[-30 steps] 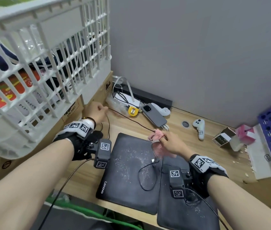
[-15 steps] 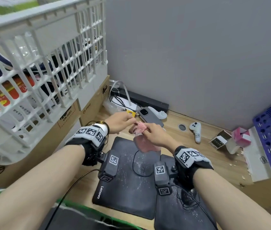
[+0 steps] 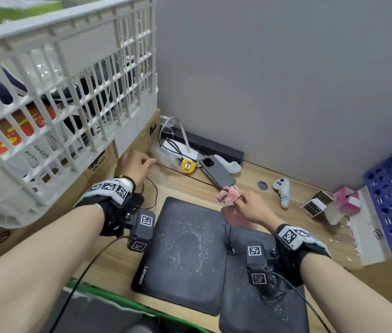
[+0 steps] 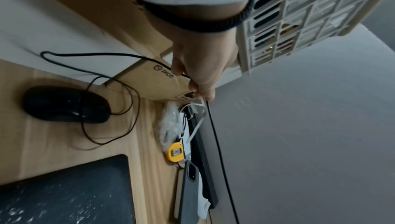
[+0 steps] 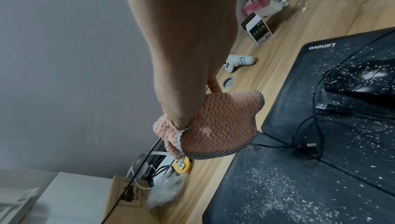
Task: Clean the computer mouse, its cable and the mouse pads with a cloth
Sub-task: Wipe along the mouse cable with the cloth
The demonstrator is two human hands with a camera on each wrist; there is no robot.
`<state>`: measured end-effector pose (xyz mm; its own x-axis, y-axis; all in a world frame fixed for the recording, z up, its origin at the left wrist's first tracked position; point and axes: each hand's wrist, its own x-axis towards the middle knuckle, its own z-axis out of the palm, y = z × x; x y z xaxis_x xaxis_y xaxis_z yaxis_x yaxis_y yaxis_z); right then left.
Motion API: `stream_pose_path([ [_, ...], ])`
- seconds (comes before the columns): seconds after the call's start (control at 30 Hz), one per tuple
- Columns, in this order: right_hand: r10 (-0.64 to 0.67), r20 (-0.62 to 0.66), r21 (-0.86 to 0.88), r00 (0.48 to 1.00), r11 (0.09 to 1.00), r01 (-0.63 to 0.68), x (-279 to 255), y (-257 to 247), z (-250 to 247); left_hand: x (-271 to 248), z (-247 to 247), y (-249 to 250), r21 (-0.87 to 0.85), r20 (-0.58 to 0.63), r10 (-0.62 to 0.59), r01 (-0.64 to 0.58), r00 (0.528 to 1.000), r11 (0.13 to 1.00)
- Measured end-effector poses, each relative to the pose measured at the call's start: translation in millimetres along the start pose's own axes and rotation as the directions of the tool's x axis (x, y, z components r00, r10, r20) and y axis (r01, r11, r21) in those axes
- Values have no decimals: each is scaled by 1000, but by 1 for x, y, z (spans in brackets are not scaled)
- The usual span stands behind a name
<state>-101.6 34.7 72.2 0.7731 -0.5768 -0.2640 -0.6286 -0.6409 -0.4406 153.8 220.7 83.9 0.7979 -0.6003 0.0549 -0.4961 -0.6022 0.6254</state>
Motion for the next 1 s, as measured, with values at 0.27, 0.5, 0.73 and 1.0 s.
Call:
stream_pose_path([
  [0.27, -165, -27, 44, 986, 985, 166, 7, -43, -12, -14, 15, 54, -96, 329, 353, -341, 876, 935],
  [0.5, -176, -66, -9, 982, 984, 176, 5, -50, -18, -13, 21, 90, -106, 419, 432, -429, 799, 897],
  [0.73, -63, -77, 34, 995, 997, 66, -22, -11, -21, 7, 15, 55, -63, 173, 229, -221, 958, 973],
  [1.0, 10, -50, -11, 999, 1000, -11, -35, 19, -19, 8, 5, 34, -47, 26, 81, -80, 996, 996],
])
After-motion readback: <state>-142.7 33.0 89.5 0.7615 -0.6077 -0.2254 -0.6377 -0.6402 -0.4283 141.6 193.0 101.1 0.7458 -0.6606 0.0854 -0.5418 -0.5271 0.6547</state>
